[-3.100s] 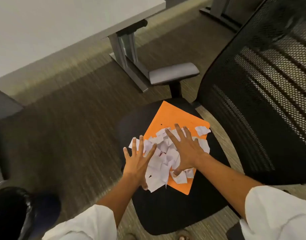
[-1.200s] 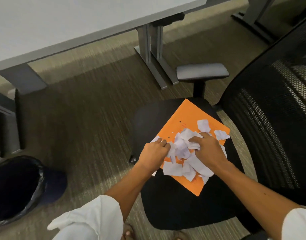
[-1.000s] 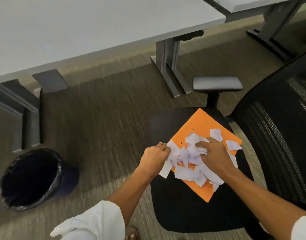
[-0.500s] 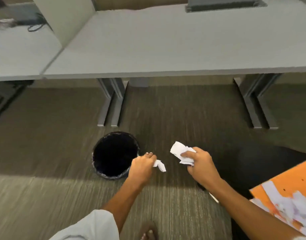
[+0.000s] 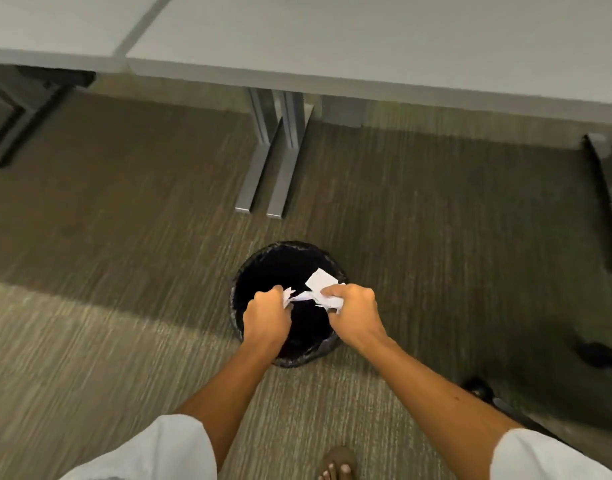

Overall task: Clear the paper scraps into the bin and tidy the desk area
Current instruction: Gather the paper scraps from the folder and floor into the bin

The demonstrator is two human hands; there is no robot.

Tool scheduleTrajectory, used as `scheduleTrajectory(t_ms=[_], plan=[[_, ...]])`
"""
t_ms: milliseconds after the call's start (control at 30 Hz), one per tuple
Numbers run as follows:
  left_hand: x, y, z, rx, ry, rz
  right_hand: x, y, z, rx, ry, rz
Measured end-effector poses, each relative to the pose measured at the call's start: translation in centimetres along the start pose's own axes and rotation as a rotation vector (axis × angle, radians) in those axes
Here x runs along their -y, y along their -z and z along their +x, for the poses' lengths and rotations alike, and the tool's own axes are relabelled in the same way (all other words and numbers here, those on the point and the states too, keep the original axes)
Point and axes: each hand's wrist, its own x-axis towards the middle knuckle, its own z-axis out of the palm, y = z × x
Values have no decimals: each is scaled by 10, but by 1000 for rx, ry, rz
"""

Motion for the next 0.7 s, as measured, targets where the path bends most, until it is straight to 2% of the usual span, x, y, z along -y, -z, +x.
scheduleTrajectory(t_ms=[167,300,467,700], plan=[[16,-29,27,183,48,-103,-17,-26,28,258,-25,-34],[26,-48,26,207,63,-90,-31,-30,24,356,-54,1],[17,-55,21,173,-11,-33,-51,-16,2,306,-126,69],[-63,-76,-2,211,-265,79,-113,33,-62,162,-229,2]])
